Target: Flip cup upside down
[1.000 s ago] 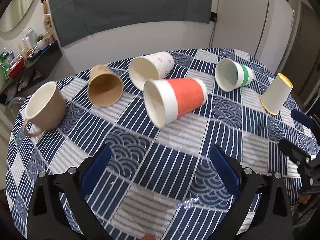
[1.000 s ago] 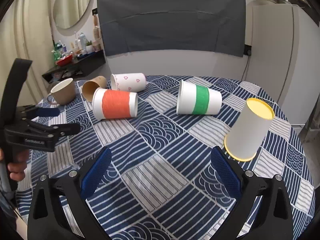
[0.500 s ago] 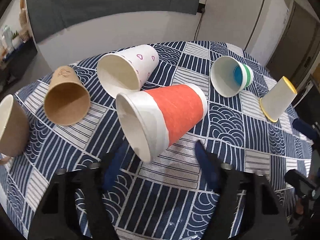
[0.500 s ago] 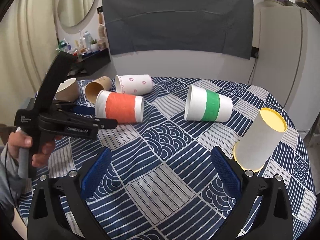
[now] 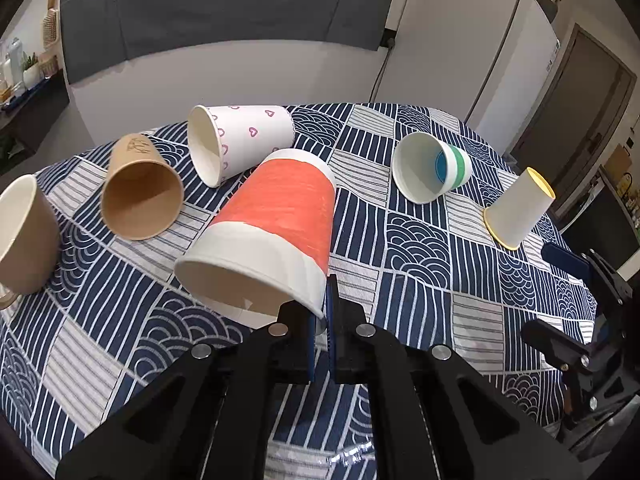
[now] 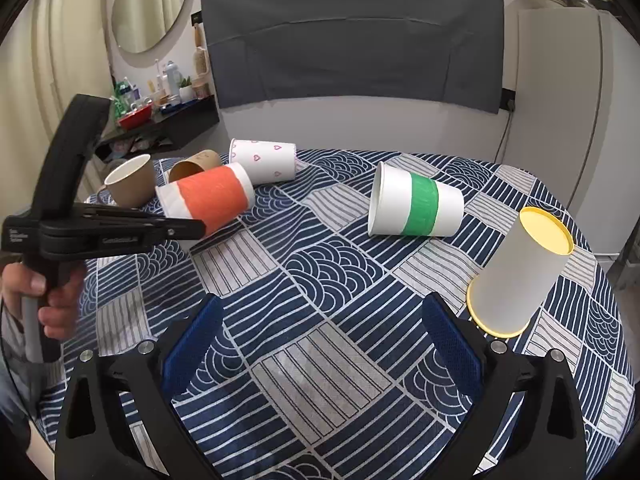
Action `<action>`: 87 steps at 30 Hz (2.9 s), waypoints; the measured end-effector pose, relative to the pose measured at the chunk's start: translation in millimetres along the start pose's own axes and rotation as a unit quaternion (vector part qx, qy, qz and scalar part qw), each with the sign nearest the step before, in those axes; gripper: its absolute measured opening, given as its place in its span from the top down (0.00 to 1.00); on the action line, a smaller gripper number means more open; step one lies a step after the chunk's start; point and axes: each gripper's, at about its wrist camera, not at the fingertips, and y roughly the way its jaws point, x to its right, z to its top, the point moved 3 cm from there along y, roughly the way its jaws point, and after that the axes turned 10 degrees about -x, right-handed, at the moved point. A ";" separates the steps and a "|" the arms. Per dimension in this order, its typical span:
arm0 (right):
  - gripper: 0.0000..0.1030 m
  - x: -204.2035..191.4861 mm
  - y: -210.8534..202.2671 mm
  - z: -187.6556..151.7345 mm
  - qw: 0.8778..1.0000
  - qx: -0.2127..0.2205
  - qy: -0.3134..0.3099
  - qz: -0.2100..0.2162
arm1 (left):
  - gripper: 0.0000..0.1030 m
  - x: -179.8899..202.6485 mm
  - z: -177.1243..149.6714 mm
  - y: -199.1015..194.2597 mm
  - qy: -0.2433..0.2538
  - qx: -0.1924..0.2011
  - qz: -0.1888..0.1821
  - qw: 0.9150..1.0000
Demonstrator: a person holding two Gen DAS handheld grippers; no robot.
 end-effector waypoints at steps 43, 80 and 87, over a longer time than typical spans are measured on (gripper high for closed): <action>0.07 -48.9 -53.2 -73.1 1.000 -0.009 -0.020 -0.015 | 0.85 59.2 -179.5 -56.4 -0.021 0.028 0.046 0.998; 0.08 -110.4 -32.7 -20.6 0.995 -0.088 -0.043 0.013 | 0.06 -27.4 -219.7 -97.2 0.007 0.081 0.141 0.987; 0.08 -119.8 -16.4 -9.5 0.985 -0.158 0.016 0.068 | 0.06 -39.2 -220.5 -94.3 -0.002 0.090 0.111 0.990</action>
